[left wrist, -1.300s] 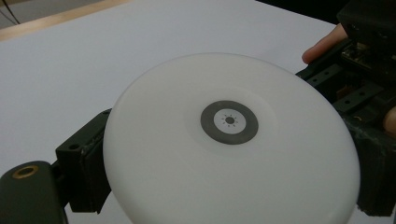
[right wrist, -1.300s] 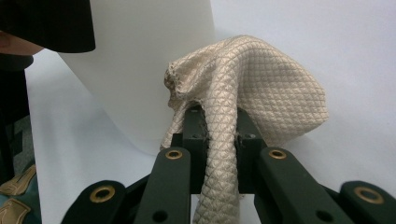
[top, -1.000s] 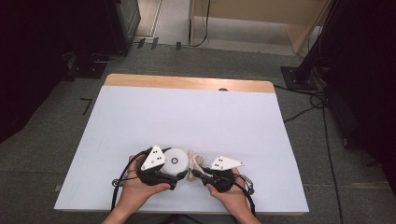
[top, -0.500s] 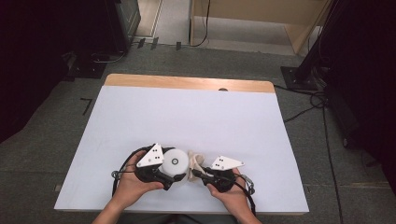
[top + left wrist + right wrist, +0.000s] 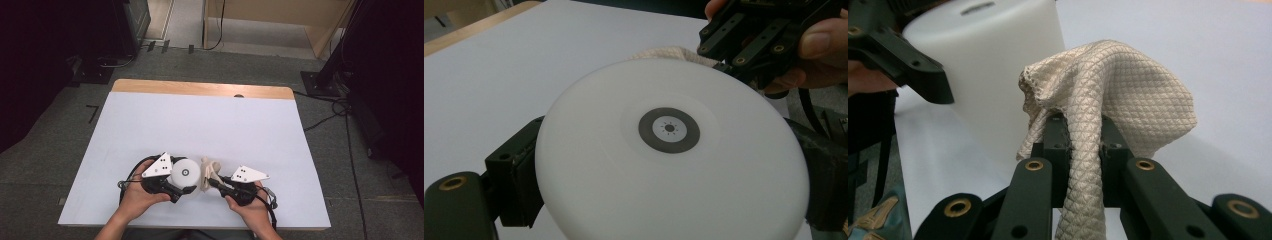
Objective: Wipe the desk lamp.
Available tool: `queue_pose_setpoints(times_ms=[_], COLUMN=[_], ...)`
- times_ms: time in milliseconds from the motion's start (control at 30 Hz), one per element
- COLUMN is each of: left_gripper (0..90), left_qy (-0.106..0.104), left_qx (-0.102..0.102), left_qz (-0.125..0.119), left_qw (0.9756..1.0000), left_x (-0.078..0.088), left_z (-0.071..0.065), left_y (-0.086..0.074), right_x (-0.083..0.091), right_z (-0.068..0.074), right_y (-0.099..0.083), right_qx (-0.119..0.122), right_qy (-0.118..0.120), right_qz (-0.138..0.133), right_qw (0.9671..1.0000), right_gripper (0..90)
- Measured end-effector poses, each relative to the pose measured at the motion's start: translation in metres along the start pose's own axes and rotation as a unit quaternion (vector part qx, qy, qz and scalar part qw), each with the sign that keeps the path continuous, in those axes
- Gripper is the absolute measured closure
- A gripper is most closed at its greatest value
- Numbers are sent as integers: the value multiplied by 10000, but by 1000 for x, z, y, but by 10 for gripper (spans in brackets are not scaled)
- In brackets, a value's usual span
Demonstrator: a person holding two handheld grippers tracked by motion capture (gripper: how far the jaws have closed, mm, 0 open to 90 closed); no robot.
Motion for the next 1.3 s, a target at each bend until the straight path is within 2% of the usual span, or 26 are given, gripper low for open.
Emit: queue_pose_setpoints(times_ms=[100, 167, 367, 467, 567, 667, 700, 733, 767, 833, 933, 1000, 1033, 1167, 1300], left_gripper=[83, 83, 82, 82, 82, 82, 82, 82, 82, 82, 82, 82, 82, 82, 80], left_qy=[-28, -39, 6, 6, 9, 11, 16, 16, 21, 24, 31, 31, 35, 55, 165], left_qx=[-12, 22, 83, 81, 85, 91, 83, 83, 89, 90, 95, 92, 96, 114, 162], left_qz=[-8, -24, -58, -72, -76, -80, -80, -80, -82, -83, -84, -84, -89, -130, -152], left_qw=[10000, 10000, 9999, 9999, 9999, 9999, 9999, 9999, 9999, 9999, 9999, 9999, 9999, 9998, 9996], left_x=[0, -1, -2, -2, -2, -2, -2, -2, -2, -2, -2, -2, -2, -2, -2], left_z=[0, 0, -1, -1, -1, -1, -1, -1, -1, -1, -1, -1, -1, -2, -2], left_y=[-1, -1, -2, -2, -2, -2, -2, -2, -2, -2, -2, -2, -2, -3, -3], right_x=[2, 5, 13, 11, 7, 3, -1, -1, -7, -9, -19, -21, -25, -27, -26], right_z=[4, 9, 24, 29, 28, 23, 20, 20, 16, 14, 6, 4, 1, -4, -4], right_y=[4, 12, 31, 32, 28, 21, 15, 15, 8, 4, -10, -13, -19, -24, -23], right_qx=[88, 268, 595, 711, 716, 584, 459, 459, 375, 340, 128, 99, 0, -152, -119], right_qy=[-10, -24, 31, 91, 85, 73, 98, 98, 102, 90, 47, 32, 4, 81, 22], right_qz=[-84, -214, -574, -500, -397, -266, -155, -155, -24, 62, 330, 389, 538, 628, 623], right_qw=[9999, 9994, 9966, 9962, 9966, 9979, 9988, 9988, 9992, 9994, 9994, 9992, 9986, 9979, 9980], right_gripper=[800, 800, 800, 800, 800, 799, 799, 799, 799, 800, 800, 800, 800, 797, 792])
Point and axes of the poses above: each handheld gripper's, and its own axes: x roughly backward along the jaws, y roughly out of its top, z roughly to its left, the point moved 5 cm from there along -x, roughly forward along the jaws, and after that the axes turned 13 degrees about y, right-handed, at the moved point
